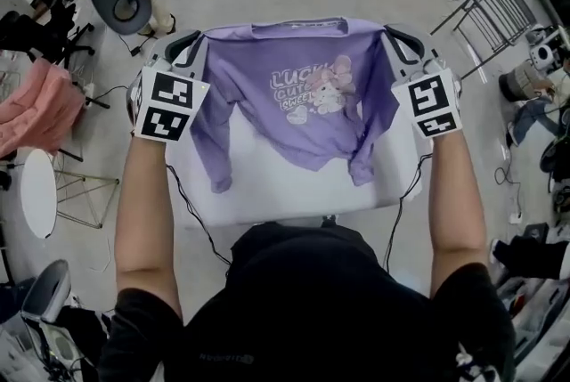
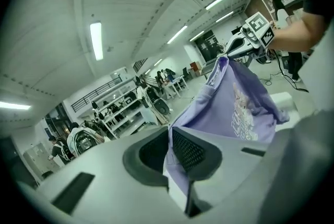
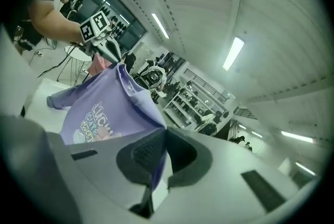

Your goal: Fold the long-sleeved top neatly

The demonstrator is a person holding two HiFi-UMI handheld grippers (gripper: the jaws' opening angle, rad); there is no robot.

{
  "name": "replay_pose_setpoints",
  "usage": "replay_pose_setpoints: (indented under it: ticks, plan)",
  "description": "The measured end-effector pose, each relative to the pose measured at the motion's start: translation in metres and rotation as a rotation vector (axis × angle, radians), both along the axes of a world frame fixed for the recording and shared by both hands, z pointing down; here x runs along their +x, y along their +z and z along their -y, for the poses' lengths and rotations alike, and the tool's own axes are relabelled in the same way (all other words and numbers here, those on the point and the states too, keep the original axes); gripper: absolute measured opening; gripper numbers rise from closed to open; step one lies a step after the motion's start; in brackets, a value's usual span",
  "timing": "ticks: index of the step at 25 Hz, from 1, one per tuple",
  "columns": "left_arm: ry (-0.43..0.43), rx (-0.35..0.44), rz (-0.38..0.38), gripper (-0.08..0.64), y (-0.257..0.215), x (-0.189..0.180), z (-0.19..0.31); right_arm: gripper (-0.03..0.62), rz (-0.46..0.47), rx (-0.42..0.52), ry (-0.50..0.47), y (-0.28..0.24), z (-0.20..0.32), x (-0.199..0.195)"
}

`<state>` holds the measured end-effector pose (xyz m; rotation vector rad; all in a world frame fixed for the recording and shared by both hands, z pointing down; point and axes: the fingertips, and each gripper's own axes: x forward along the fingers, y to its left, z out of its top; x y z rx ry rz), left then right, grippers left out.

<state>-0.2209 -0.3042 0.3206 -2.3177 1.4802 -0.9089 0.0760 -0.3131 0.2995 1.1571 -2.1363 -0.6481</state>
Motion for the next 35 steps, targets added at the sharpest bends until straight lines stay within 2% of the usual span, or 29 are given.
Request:
replay_pose_setpoints:
  ticks: [6, 12, 19, 25, 28, 35]
  plan:
    - [0.039, 0.104, -0.05, 0.029, -0.081, -0.006, -0.008, 0.009, 0.041, 0.124, 0.036, -0.077, -0.018, -0.003]
    - [0.048, 0.183, -0.012, 0.029, -0.131, 0.008, -0.031, 0.009, 0.066, 0.175, 0.044, -0.121, -0.041, 0.008]
    - [-0.006, 0.271, 0.004, 0.029, -0.181, 0.009, -0.075, 0.009, 0.034, 0.211, -0.028, -0.156, -0.08, 0.01]
    - [-0.079, 0.326, 0.007, 0.028, -0.212, 0.031, -0.15, 0.009, 0.02, 0.233, -0.121, -0.176, -0.147, 0.027]
    - [-0.111, 0.329, 0.009, 0.029, -0.207, 0.045, -0.194, 0.009, 0.011, 0.238, -0.167, -0.171, -0.187, 0.039]
    - [-0.157, 0.281, 0.032, 0.029, -0.202, 0.064, -0.274, 0.009, 0.022, 0.229, -0.255, -0.177, -0.259, 0.059]
